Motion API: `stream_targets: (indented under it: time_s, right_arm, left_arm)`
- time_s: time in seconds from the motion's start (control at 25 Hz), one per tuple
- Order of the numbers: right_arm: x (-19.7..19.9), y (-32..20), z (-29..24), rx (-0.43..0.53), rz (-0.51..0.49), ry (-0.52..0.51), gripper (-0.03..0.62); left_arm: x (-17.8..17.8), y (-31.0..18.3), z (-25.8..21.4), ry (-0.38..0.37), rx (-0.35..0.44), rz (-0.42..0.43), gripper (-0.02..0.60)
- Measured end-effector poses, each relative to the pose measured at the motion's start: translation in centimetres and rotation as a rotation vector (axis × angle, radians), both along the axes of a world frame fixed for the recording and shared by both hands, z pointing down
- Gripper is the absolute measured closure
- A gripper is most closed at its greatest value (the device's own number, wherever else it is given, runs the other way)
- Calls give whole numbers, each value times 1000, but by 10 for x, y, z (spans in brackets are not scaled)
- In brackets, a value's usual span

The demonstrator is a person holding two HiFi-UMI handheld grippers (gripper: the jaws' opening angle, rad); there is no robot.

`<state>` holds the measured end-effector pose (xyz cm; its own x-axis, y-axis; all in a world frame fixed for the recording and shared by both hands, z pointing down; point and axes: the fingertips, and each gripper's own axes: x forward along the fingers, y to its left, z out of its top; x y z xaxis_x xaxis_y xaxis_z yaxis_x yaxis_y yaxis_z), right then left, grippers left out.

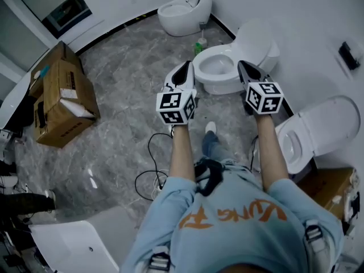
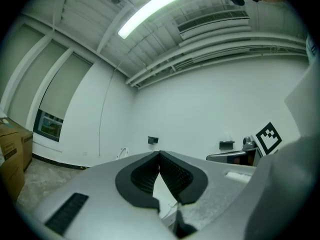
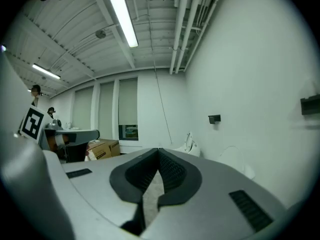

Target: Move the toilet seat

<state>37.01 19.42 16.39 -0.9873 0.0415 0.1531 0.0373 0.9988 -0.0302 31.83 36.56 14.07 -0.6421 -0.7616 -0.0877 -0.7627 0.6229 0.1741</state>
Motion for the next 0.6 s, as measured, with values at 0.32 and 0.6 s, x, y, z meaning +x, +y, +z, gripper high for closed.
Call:
stream_targets:
  time_s: [0.32,0.6]
  right_arm:
    - [-113,-58,51,-83,-1,105,595]
    - [-206,-178,76,-160,126,164,595]
  left_arm:
    - [-106,-60,70,154,-121,4,581]
    - [-205,-135,105,232,-218,70,581]
